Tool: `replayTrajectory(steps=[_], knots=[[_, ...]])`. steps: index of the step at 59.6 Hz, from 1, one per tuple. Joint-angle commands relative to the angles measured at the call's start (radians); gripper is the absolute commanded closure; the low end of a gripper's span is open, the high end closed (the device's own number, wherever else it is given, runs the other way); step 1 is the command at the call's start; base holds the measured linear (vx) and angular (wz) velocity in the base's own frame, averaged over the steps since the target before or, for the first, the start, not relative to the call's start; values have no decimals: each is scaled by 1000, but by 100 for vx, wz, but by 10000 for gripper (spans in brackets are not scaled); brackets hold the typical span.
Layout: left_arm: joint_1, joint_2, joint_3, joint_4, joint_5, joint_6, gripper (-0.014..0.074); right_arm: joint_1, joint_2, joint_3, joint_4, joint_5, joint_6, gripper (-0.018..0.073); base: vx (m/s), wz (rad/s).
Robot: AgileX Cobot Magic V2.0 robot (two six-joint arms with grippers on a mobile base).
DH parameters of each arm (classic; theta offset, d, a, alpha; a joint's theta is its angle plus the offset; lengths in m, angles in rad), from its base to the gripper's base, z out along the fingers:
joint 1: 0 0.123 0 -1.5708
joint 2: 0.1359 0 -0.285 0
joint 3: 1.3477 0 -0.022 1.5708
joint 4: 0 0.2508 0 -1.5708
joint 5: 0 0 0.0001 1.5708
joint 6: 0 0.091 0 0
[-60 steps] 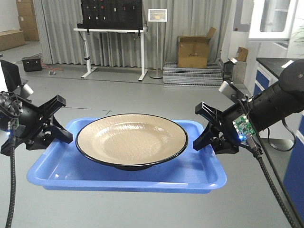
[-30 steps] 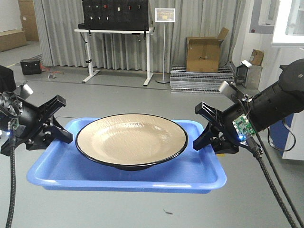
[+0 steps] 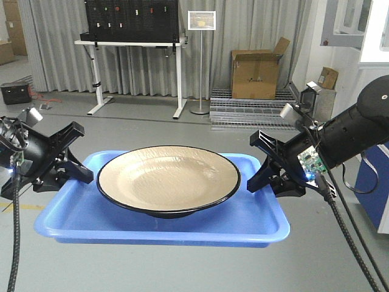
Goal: Place disk in tray to left cabinet
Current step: 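Hold the tray level with both grippers while the base turns away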
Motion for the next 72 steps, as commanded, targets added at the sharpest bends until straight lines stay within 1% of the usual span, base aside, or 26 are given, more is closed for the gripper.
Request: replayTrajectory(steps=[1,72], knots=[[-12,-65,-33,-120,3,-11,597,9,-62,-38,107,-27,-15,563,64,-8],[-11,-64,-33,-121,2,-11,597,11,-62,-38,107,-29,-17,563,67,-6]])
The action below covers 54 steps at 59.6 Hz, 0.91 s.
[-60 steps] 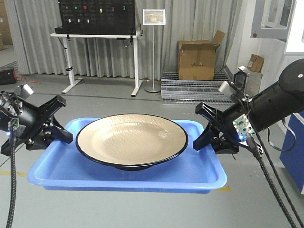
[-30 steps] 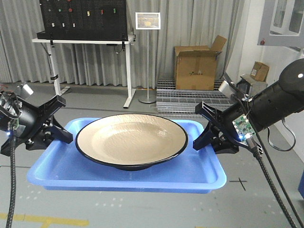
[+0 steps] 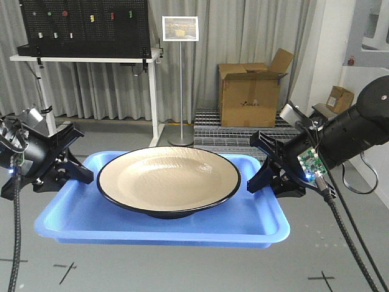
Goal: Place disk in tray to left cabinet
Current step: 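Hold the tray level with both grippers while the base turns away, then hold the tray while the base drives up to the open cabinet shelf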
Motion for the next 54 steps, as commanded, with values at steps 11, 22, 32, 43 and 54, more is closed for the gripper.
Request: replayTrajectory(steps=[11,22,32,43,54], knots=[[-11,-64,-33,-121,2,-11,597,11,-61,-38,109,-27,-17,563,66,-4],[-11,-64,-33,-121,2,-11,597,11,-61,-38,110,-29,-17,563,67,-3],[-11,-64,-33,-120,2,-11,597,11,-61,-38,110,-28,-17,563,67,-4],[-11,-64,-33,-121,2,-11,597,11,-61,-38,110,-28,-17,563,67,-5],[-11,-64,-33,-121,2,-11,597,11,-61,-38,110,-28,-17,563,65,-5]])
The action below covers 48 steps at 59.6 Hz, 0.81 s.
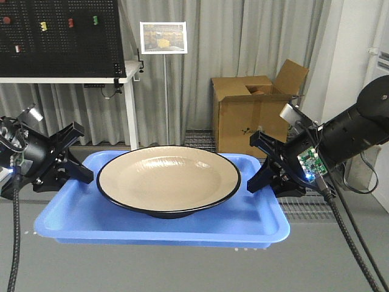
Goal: Place disk in tray to left cabinet
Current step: 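Hold the tray while the base drives up to the open cabinet shelf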
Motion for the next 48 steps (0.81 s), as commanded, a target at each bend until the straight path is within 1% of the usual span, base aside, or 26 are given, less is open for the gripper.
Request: replayTrajectory(steps=[1,24,48], knots=[[-11,-64,-32,-121,3,-11,597,11,-61,-38,109,-27,-17,563,65,-5],[-11,-64,-32,-120,2,-11,597,11,-61,-38,109,-27,-17,563,62,-5],[-11,-64,-32,-120,2,-11,597,11,-61,-38,109,-27,-17,563,55,-4]])
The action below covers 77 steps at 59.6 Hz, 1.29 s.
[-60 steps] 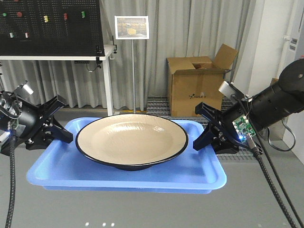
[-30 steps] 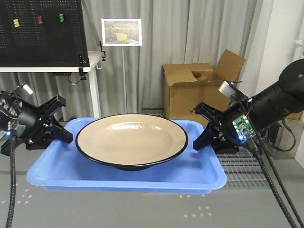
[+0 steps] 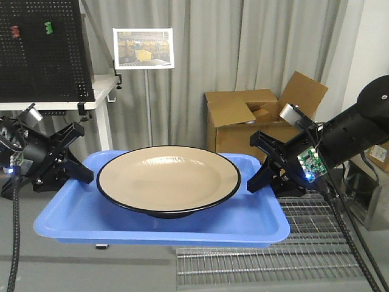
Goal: Place disk in tray to left cabinet
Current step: 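Hold the tray while the base drives up to the open cabinet shelf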
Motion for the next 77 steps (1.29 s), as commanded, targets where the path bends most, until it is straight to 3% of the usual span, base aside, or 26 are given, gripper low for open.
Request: replayTrajectory(steps=[1,45,77], knots=[[-11,-64,-32,-120,2,-11,597,11,-61,-38,109,-27,-17,563,53,-2],[-11,-64,-32,-120,2,-11,597,10,-61,-38,107,-30,-17,563,44,-7],[-11,-64,-32,-120,2,-11,597,10,-61,-38,107,-29,-17,563,26,-49]])
